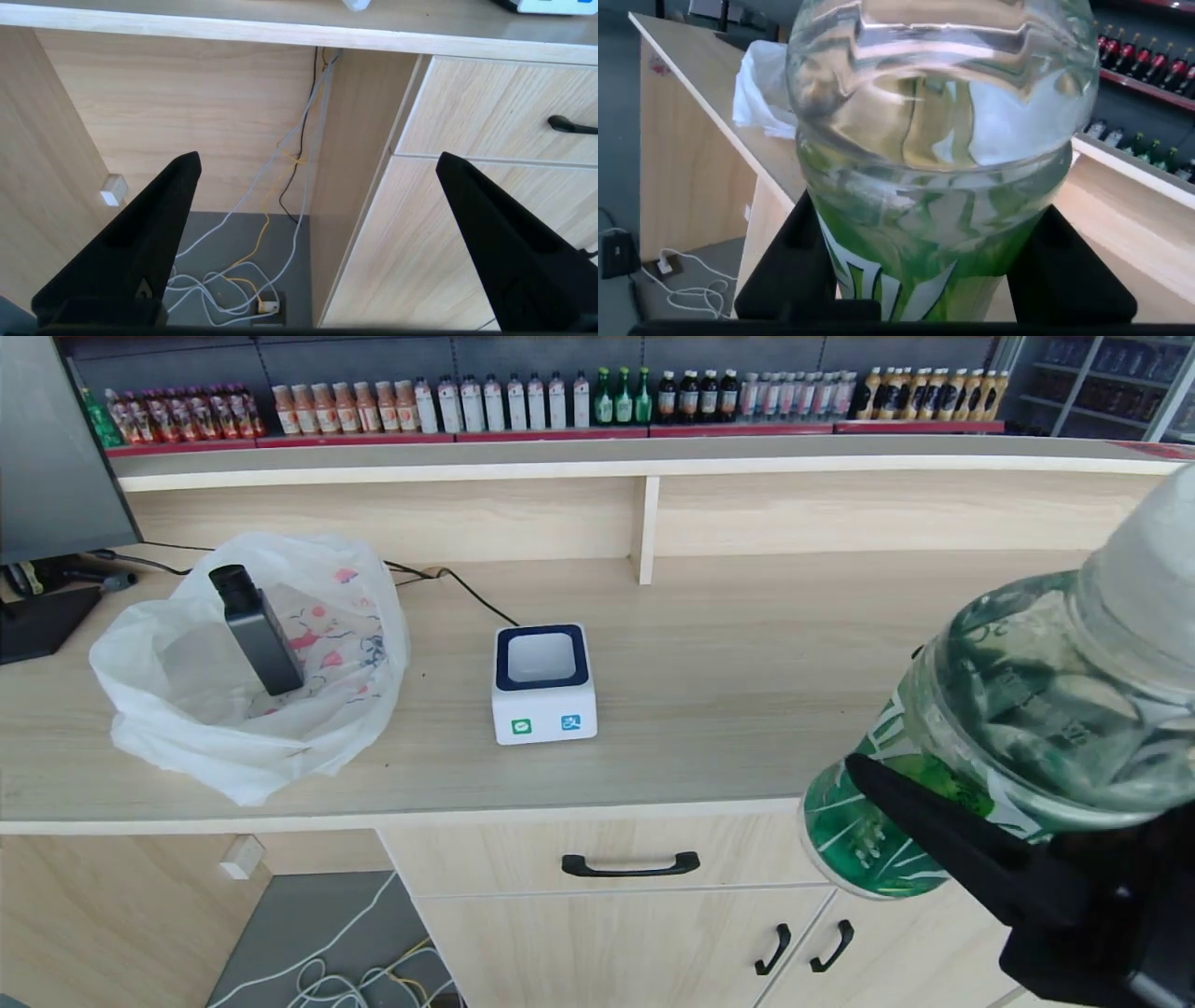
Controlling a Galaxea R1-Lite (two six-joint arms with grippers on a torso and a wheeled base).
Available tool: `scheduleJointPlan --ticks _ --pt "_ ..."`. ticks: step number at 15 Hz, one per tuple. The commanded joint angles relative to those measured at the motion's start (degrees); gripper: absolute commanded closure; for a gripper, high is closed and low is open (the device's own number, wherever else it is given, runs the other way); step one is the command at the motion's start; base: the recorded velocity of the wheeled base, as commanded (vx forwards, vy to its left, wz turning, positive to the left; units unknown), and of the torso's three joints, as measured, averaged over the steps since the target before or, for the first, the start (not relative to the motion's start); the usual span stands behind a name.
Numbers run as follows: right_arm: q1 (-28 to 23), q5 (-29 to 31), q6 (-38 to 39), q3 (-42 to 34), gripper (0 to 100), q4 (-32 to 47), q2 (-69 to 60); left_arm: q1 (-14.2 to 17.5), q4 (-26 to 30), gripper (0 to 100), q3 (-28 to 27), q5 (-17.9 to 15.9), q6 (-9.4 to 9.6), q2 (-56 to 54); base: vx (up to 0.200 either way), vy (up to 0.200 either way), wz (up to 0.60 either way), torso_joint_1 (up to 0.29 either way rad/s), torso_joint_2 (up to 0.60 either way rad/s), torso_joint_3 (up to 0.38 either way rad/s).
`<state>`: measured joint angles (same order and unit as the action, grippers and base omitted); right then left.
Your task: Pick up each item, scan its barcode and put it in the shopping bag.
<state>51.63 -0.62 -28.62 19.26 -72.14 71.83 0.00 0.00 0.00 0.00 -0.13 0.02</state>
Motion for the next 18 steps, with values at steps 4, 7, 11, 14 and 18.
scheduleJointPlan --ticks 4,7,11,14,18 --pt "5.6 -0.2 -9.8 -6.5 100 -2.5 -0.2 0.0 0.0 0 0.0 0.0 -0.04 0.0 0.0 0.0 0.0 0.0 0.0 0.0" --pt "6.6 -1.7 -13.2 -5.9 100 -2.4 0.5 0.0 0.0 0 0.0 0.0 -0.04 0.0 0.0 0.0 0.0 0.0 0.0 0.0" --pt "4.6 -2.2 -28.1 -5.7 100 -3.5 1.7 0.0 0.0 0 0.0 0.0 -0.04 0.0 0.0 0.0 0.0 0.0 0.0 0.0" --pt "4.8 -2.3 -35.3 -7.8 100 -5.9 1.4 0.0 0.0 0 0.0 0.0 -0.04 0.0 0.0 0.0 0.0 0.0 0.0 0.0" --pt "5.6 -2.3 -48.5 -7.9 100 -8.9 1.5 0.0 0.0 0 0.0 0.0 -0.04 0.0 0.0 0.0 0.0 0.0 0.0 0.0"
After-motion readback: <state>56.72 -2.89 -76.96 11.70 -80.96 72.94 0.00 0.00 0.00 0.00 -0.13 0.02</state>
